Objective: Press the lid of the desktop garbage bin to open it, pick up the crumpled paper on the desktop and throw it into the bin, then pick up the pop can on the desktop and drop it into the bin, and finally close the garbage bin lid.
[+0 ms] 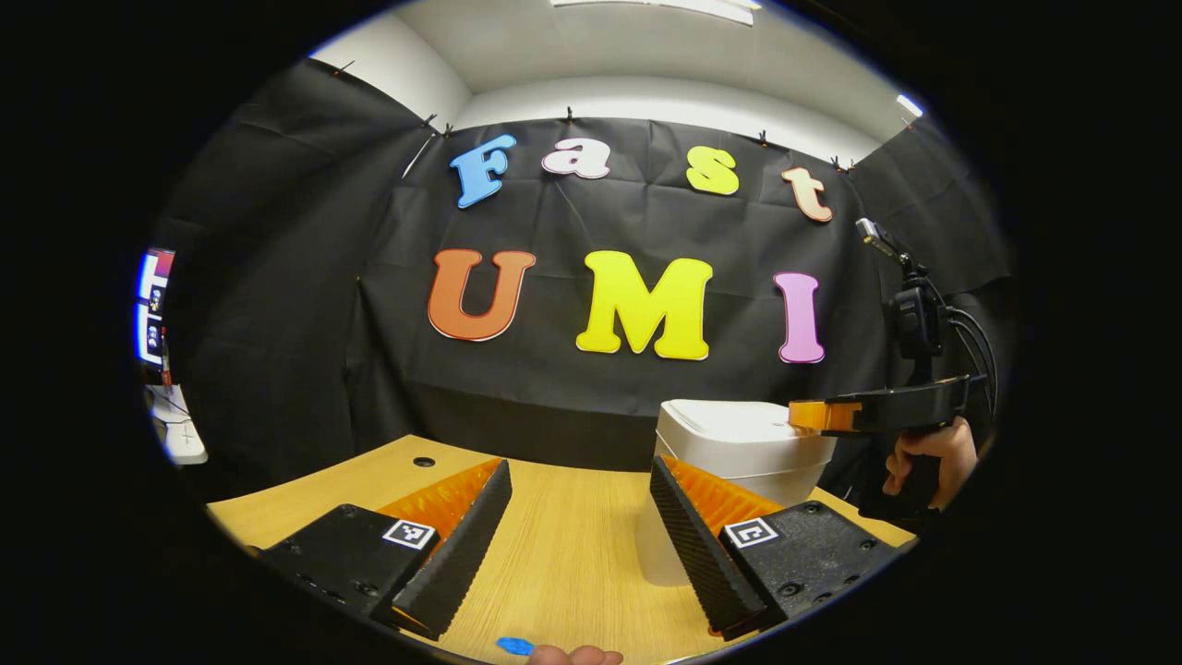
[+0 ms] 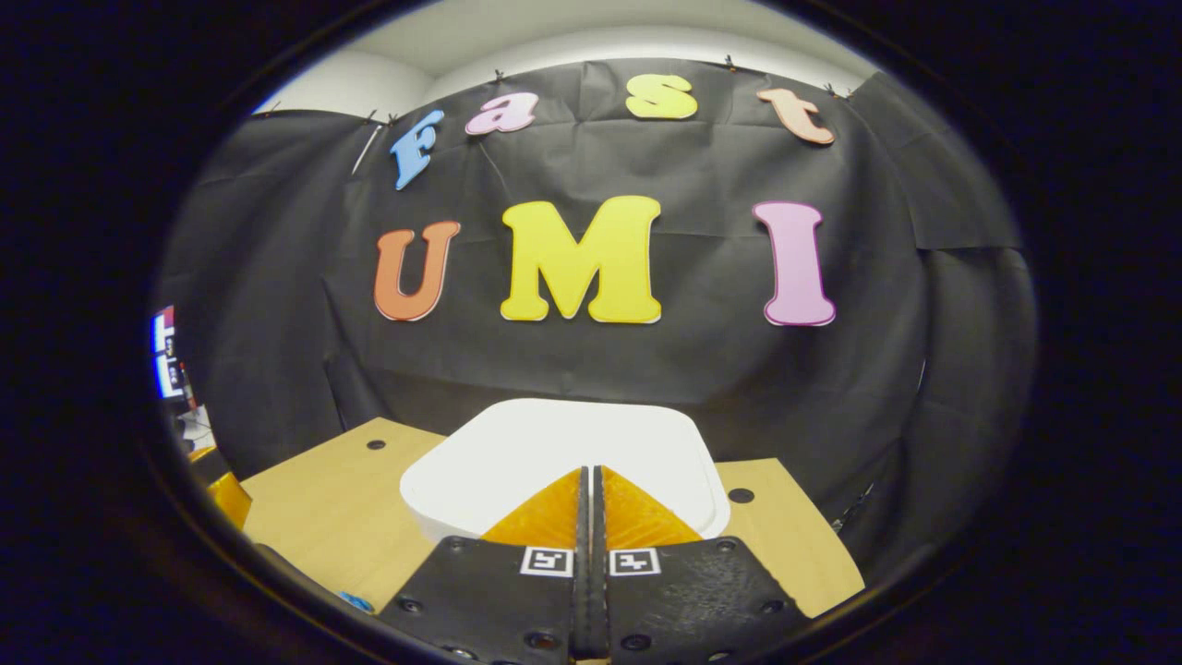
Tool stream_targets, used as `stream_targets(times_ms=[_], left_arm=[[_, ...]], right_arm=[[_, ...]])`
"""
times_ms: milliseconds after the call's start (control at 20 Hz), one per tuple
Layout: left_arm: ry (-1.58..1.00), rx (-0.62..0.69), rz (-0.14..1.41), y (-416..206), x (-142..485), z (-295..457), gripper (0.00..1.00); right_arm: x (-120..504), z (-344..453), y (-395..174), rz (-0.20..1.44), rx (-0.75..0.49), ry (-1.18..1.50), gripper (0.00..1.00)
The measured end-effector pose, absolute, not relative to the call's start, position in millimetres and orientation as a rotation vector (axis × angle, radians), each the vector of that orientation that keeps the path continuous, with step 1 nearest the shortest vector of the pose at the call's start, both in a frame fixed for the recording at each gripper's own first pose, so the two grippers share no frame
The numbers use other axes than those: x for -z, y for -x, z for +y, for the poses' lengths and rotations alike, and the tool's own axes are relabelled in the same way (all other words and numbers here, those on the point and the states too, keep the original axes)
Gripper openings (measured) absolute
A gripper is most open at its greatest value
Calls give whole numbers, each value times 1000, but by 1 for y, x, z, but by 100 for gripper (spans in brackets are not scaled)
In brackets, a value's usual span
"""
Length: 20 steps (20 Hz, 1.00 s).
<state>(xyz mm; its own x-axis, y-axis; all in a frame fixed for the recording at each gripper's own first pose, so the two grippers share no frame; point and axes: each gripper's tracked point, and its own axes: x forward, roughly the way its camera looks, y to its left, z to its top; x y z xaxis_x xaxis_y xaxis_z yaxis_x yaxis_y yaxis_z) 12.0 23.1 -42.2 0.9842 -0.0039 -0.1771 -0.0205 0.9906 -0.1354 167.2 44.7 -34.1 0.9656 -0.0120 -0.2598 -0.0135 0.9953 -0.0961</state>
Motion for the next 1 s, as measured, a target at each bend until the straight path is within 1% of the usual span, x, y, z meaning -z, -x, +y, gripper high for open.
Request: stream_targets(times_ms=[150,200,250,300,450,550,650,800,850,900,950,1000], left_arm=[[138,-15,184,-9,48,29,97],[133,-24,188,-8,50,32,100],[131,-29,192,-8,52,33,97],[136,-32,197,-8,55,34,96],[152,-31,204,-9,57,34,97],[155,-34,197,-8,56,36,97],[145,-36,195,-7,57,37,97],[146,-32,184,-5,54,38,97],[144,-32,178,-3,53,38,97],[139,-31,172,-2,52,38,97],[133,-28,170,-2,50,38,97],[129,-28,168,-1,51,38,97]], right_arm=[[42,43,-164,279,0,98,0],[43,45,-163,278,1,117,0],[45,44,-164,282,6,142,1],[46,44,-164,290,15,168,1],[47,45,-164,334,19,199,2],[40,45,-163,299,1,211,1],[26,46,-157,261,16,194,0],[13,48,-154,209,3,211,0],[3,48,-148,178,2,216,14],[-3,50,-145,149,-4,204,24],[-9,50,-141,126,-6,189,37],[-14,51,-136,105,-11,184,43]])
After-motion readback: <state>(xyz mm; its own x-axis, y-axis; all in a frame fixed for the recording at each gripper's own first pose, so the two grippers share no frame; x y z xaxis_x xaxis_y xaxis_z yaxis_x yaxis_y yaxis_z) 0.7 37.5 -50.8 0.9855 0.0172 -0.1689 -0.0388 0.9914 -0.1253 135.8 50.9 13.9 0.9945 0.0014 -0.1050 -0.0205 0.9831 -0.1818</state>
